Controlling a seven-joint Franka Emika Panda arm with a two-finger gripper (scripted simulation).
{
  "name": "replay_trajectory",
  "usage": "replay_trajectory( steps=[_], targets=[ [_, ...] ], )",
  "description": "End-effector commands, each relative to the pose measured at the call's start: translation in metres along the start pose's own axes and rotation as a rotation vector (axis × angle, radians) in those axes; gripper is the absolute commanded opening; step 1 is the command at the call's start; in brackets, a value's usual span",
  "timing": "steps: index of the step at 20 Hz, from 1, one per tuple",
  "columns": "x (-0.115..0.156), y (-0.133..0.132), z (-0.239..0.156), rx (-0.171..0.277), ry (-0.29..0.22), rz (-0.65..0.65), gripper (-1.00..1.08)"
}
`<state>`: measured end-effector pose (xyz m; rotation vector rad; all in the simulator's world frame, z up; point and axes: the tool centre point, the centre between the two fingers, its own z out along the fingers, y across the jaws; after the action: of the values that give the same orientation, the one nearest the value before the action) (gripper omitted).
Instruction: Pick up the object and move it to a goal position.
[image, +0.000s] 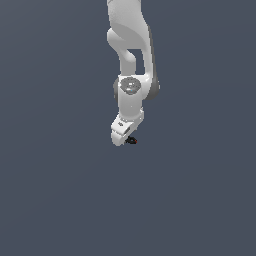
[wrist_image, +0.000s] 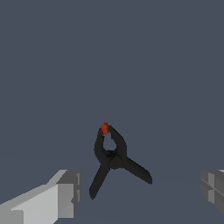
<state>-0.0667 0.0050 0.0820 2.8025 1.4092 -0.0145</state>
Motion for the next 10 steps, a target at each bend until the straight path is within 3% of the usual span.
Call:
replay_trajectory(
  steps=[1, 10],
  targets=[
    [-0.002, -0.005, 0.005, -0.001, 0.002, -0.068, 1.0],
    [-0.007, -0.016, 0.016, -0.001, 0.009, -0.223, 1.0]
  ],
)
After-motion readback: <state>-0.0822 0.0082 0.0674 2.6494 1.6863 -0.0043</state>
